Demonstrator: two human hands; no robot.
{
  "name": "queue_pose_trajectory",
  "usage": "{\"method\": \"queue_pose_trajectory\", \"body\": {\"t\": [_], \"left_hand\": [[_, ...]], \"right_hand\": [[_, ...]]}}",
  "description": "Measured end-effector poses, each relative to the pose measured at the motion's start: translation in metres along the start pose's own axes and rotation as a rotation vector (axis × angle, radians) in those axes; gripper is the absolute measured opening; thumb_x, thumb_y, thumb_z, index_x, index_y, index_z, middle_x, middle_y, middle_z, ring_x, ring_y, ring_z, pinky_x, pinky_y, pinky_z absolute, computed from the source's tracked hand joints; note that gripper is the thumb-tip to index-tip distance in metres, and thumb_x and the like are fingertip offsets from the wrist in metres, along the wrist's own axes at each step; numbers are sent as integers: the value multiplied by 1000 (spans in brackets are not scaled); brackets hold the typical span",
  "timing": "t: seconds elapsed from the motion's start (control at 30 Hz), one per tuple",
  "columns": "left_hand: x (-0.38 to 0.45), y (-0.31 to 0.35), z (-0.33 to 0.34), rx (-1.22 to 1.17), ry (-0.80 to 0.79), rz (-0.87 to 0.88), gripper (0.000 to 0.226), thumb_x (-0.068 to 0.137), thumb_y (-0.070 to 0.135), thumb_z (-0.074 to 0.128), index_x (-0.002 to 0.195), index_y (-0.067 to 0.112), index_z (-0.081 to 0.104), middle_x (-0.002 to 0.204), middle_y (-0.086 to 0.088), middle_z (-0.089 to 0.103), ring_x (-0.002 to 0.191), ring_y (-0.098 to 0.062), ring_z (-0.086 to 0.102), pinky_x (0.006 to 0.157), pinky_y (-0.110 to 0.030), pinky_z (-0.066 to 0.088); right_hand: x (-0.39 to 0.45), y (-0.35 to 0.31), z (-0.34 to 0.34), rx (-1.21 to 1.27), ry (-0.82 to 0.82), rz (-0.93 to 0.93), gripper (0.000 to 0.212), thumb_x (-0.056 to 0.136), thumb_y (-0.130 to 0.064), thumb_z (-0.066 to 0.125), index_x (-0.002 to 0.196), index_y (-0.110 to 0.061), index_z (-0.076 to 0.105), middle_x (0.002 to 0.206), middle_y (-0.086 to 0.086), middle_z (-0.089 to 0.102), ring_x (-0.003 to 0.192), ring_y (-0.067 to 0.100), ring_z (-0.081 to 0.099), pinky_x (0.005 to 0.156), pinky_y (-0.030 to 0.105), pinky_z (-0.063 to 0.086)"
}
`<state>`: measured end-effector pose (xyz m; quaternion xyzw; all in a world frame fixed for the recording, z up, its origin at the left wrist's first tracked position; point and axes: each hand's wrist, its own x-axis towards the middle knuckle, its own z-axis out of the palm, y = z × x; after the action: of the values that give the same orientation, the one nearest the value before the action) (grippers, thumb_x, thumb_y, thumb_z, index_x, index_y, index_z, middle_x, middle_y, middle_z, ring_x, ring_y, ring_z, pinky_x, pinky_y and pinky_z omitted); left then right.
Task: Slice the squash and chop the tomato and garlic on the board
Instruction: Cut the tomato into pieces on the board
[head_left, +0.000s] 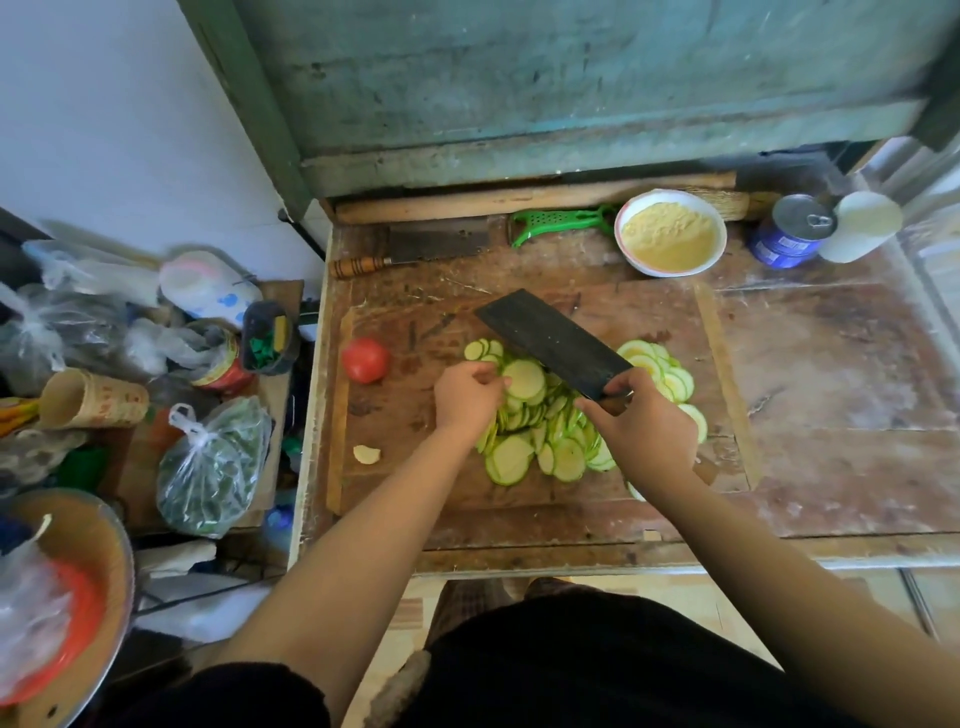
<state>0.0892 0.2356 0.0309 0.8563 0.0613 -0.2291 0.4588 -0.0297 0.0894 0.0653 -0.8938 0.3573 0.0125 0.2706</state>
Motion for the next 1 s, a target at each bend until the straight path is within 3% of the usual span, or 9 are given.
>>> {"method": "queue_pose_trajectory", "body": {"t": [0.1,0.17,0.27,0.37,0.43,0.5,0.7,0.77,1.0], "left_hand": [[-1,-1,-12,99,37,69,26,84,25,69,107,13,70,96,5,64,89,-10,59,77,-20,42],[-1,-4,-25,130,77,102,23,86,26,67,106,14,70,100,5,66,93,-9,58,77,-19,40],[6,-14,-50,177,133,133,20,87,24,65,104,16,71,108,0,68,99,-14,61,84,-22,43],[22,-26,-79,240,217,155,23,86,25,64,108,20,67,113,-3,64,106,-20,59,95,-36,48],[31,-31,-97,315,278,153,29,86,26,65,114,21,63,120,-5,58,112,-23,53,100,-44,44],[34,-31,-109,391,297,144,37,87,27,64,122,18,57,128,-8,49,119,-27,46,106,-42,37],[75,-51,-155,440,24,207,59,84,33,69,135,12,46,135,-10,42,125,-27,41,104,-34,35],[80,-55,-157,448,-30,243,63,81,36,71,135,15,47,134,-10,45,124,-28,43,106,-36,36],[108,-67,-169,443,-239,425,65,74,23,78,132,16,49,132,-7,48,123,-24,46,105,-32,35]], "right_hand": [[-1,-11,3,4,-1,-35,39,79,-57,64,97,-25,49,74,-11,68,59,14,61,48,23,39],[-3,-21,3,23,0,-42,39,80,-56,64,98,-25,51,74,-13,67,58,13,58,47,22,37],[-7,-41,7,60,-6,-60,40,81,-55,64,103,-23,56,72,-15,57,61,11,51,47,21,33],[-12,-67,18,113,-42,-80,42,81,-56,63,107,-24,59,83,-10,65,69,15,61,51,24,41],[-15,-87,29,168,-59,-73,41,81,-56,63,109,-25,60,84,-11,65,65,12,60,49,24,42],[-19,-100,36,208,-92,-57,41,82,-57,61,109,-26,61,75,-16,58,57,6,53,46,23,37],[-35,-160,84,332,-116,43,36,87,-48,59,112,-23,67,75,-7,66,78,19,66,64,31,51],[-41,-167,92,338,-114,67,38,89,-46,57,116,-21,66,89,-3,70,87,19,66,69,31,51],[-48,-182,124,325,-60,234,37,91,-43,55,116,-18,66,87,0,72,86,22,67,66,29,50]]}}
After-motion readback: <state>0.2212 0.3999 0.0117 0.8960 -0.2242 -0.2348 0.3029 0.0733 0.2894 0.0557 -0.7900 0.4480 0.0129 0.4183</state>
